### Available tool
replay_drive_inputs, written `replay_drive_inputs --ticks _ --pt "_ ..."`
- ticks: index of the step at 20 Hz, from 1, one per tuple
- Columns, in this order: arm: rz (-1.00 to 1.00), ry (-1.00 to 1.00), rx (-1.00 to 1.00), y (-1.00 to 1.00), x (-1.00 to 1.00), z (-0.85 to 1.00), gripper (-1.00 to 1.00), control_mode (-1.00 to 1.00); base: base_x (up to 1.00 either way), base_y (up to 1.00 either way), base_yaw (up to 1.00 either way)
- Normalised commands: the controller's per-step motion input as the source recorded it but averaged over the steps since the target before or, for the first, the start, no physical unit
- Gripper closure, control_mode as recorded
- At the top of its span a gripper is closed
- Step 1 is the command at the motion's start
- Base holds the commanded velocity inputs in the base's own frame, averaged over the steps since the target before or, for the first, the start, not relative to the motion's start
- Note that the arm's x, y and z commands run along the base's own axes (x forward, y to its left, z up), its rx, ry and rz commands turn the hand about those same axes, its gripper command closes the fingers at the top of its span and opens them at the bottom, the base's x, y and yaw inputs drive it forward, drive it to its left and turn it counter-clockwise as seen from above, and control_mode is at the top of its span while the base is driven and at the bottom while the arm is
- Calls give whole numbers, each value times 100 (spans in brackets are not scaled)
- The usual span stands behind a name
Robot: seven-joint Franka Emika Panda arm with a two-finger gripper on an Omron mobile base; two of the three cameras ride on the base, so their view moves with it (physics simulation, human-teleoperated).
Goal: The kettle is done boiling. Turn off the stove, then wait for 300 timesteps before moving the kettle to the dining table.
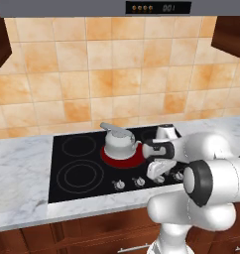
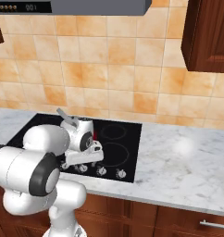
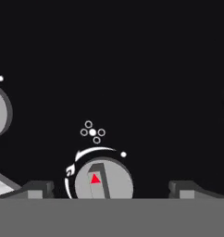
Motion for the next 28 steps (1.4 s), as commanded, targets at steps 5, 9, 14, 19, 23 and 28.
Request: replay_drive_inputs --ticks 5,9,14,19,23,28 --pt "4 -7 0 4 -43 -8 -100 -100 0 0 0" --pt "11 -1 0 3 7 -15 -100 -100 0 0 0" --pt "10 0 0 1 16 -11 -100 -100 0 0 0" --pt "8 0 0 1 5 -11 -100 -100 0 0 0" --pt "5 0 0 6 0 -22 -100 -100 0 0 0" --pt "4 0 0 23 0 -22 -100 -100 0 0 0"
